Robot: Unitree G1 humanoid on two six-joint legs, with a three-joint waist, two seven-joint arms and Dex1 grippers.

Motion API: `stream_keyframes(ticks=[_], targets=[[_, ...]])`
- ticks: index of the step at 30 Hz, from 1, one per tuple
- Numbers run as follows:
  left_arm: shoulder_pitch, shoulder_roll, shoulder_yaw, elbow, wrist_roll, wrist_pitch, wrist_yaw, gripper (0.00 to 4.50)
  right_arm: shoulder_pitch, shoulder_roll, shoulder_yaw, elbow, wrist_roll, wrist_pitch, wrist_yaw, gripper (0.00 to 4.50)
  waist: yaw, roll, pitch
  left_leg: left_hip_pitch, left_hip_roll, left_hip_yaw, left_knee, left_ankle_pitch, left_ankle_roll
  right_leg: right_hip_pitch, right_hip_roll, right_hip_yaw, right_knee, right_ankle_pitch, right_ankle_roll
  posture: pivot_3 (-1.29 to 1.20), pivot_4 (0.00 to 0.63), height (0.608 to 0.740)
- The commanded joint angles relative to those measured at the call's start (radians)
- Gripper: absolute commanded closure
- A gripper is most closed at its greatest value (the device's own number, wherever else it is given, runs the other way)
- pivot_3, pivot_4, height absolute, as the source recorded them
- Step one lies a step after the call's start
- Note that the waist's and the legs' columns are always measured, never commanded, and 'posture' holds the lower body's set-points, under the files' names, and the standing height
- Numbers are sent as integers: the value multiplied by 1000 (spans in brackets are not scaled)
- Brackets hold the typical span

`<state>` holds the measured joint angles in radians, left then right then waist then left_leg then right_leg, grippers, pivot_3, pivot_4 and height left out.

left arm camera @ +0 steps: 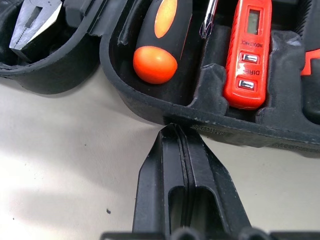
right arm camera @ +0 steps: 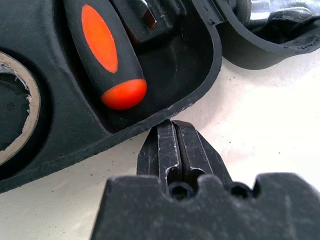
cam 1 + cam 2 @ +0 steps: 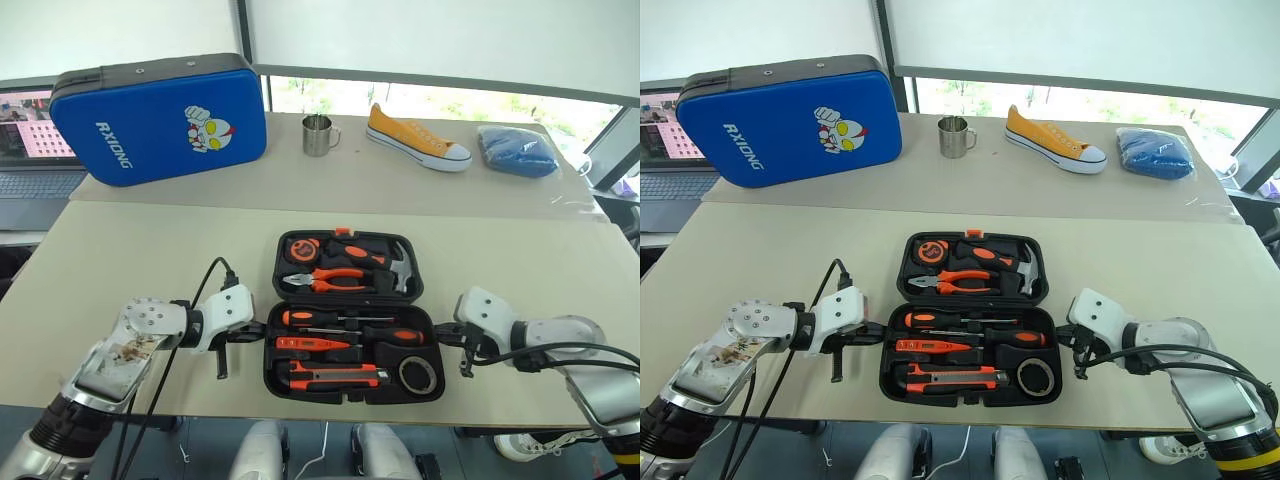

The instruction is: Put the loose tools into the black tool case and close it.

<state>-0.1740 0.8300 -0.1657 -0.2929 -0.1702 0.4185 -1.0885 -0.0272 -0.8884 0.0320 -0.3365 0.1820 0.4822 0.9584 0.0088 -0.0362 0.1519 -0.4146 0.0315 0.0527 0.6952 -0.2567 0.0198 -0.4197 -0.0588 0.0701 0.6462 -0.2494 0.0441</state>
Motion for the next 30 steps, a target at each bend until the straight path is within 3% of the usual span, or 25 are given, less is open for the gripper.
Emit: stream_keyframes(ticks=[1, 8, 10, 12, 15, 19, 30], targets=[[13, 52, 66, 13, -12, 85, 20, 4215, -14, -11, -62, 14, 31, 66, -16, 4500, -1, 0, 0, 0, 0, 0, 0, 0, 0, 0, 0, 0, 0, 0, 0, 0, 150, 739], [-106, 57, 241, 80, -212, 420, 40, 1980, -75, -60, -173, 21, 162, 182, 40, 2375, -5, 0, 0, 0, 1, -1, 0, 0, 0, -1, 0, 0, 1, 0, 0, 0, 150, 739], [-185, 40, 251, 108, -263, 553, 64, 1060, -148, -49, -180, 58, 203, 232, 38, 1542, -8, 0, 0, 0, 0, -2, 1, 0, 0, -1, 0, 0, 1, 0, 0, 0, 150, 739], [-273, 5, 245, 148, -295, 673, 108, 347, -234, -24, -175, 110, 236, 285, 22, 1531, -8, 0, 0, 0, 0, -4, 1, 0, 0, 0, 0, 0, 1, 0, 0, 0, 150, 739], [-416, -96, 234, 214, -325, 824, 195, 347, -388, 36, -140, 228, 263, 381, -18, 1531, -7, -1, 0, 0, -1, -5, 2, 0, 0, 1, 0, 0, 1, 0, 0, 0, 150, 739], [-511, -195, 233, 284, -324, 884, 281, 347, -516, 115, -104, 333, 283, 493, -58, 1531, -10, -1, 0, -1, -1, -5, 1, 0, 0, -1, 0, 0, 2, 1, 0, 0, 150, 739], [-521, -211, 110, 378, -263, 730, 299, 347, -594, 153, 12, 436, 223, 485, -73, 1531, -21, -1, 0, -2, -2, -5, 0, 1, -1, -3, -1, 0, 2, 1, 0, 0, 150, 739]])
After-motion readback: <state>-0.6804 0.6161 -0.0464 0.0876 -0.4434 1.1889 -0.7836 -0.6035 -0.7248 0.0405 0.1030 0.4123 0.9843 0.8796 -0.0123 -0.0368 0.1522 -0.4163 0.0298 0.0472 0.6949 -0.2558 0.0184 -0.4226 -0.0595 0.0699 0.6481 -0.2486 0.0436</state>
